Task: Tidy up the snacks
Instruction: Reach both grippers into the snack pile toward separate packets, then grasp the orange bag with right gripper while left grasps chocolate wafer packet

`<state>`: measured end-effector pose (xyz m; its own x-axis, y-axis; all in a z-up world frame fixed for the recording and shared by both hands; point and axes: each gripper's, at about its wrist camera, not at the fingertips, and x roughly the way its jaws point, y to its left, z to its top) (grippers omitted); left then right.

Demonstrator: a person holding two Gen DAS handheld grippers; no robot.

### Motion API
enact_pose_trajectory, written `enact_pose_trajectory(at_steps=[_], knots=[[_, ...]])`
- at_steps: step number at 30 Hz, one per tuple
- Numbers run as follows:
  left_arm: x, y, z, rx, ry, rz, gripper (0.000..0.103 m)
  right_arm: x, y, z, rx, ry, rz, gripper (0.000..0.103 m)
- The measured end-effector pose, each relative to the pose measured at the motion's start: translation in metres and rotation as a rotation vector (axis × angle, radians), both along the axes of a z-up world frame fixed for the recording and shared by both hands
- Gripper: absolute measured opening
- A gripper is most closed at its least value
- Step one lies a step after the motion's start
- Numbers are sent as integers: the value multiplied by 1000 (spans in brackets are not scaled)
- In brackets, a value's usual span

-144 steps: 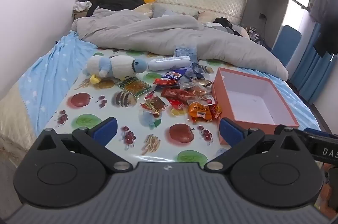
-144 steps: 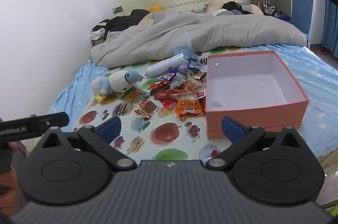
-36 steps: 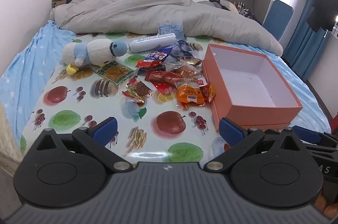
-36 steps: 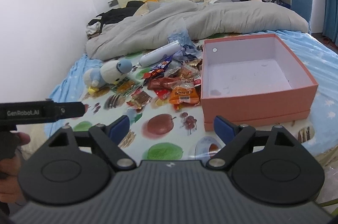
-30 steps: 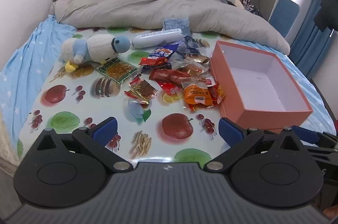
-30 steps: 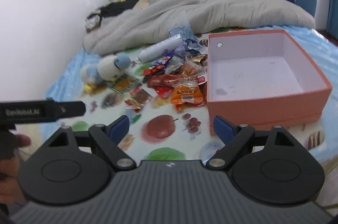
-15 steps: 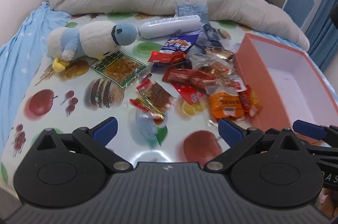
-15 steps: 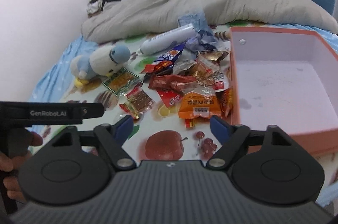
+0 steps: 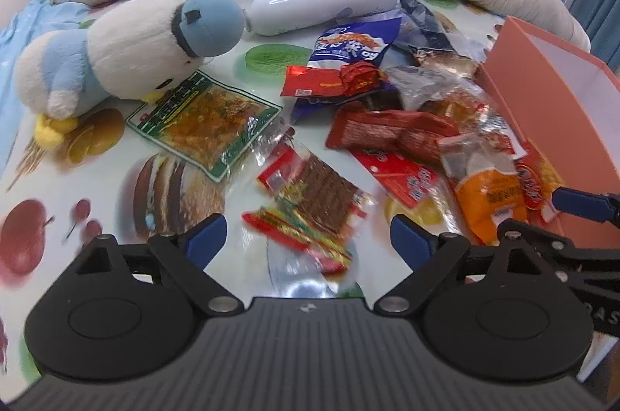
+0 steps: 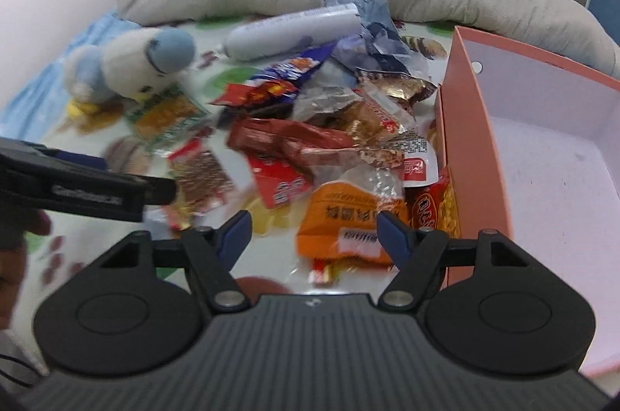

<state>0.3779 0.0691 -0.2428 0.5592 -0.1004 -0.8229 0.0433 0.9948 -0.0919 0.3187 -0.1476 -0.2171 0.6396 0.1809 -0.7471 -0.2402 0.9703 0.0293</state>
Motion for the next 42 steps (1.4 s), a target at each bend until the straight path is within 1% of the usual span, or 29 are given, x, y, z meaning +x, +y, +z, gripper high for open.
enact_pose_trajectory(at_steps=[2,5,7,8,9,11,13,16,19,21,24,26,27,30,31,34,38,42], knots=[[11,3,-7,-9,5,-21,90,9,1,-9,-28,-12,-12,73],[24,0,-16,12,3,-62,89,21,5,-19,-81,-34,-22,73],[31,-2,-23,21,6,-92,86,27,12,-23,-142,-76,-8,73],[35,-2,-27,18,16,-99,81,31,15,-26,-165,-82,0,73],[39,-2,-31,17,26,-107,77,35,16,-29,-174,-73,4,73],[44,-1,-36,15,35,-117,73,42,15,-34,-170,-54,3,73],[48,-1,-41,20,43,-124,73,46,16,-40,-201,-57,5,74],[50,-1,-48,33,58,-149,73,47,20,-50,-262,-89,26,81],[49,-4,-51,43,53,-184,73,49,24,-58,-289,-84,37,84],[48,-5,-51,49,53,-194,73,53,23,-63,-278,-63,34,84],[46,-8,-52,56,50,-196,72,59,16,-66,-207,-19,24,82],[42,-15,-52,80,47,-215,68,58,15,-66,-186,-7,28,80],[40,-17,-52,81,47,-213,67,57,16,-65,-188,-8,34,76],[33,-22,-50,89,44,-212,62,52,16,-60,-186,-12,47,70],[32,-23,-50,88,45,-214,60,48,16,-58,-184,-15,51,67],[26,-25,-48,69,58,-217,56,39,15,-49,-169,-25,58,66],[10,-27,-45,46,79,-220,54,23,13,-38,-149,-28,62,65],[-12,-25,-39,20,102,-187,54,6,13,-26,-112,-9,71,65]])
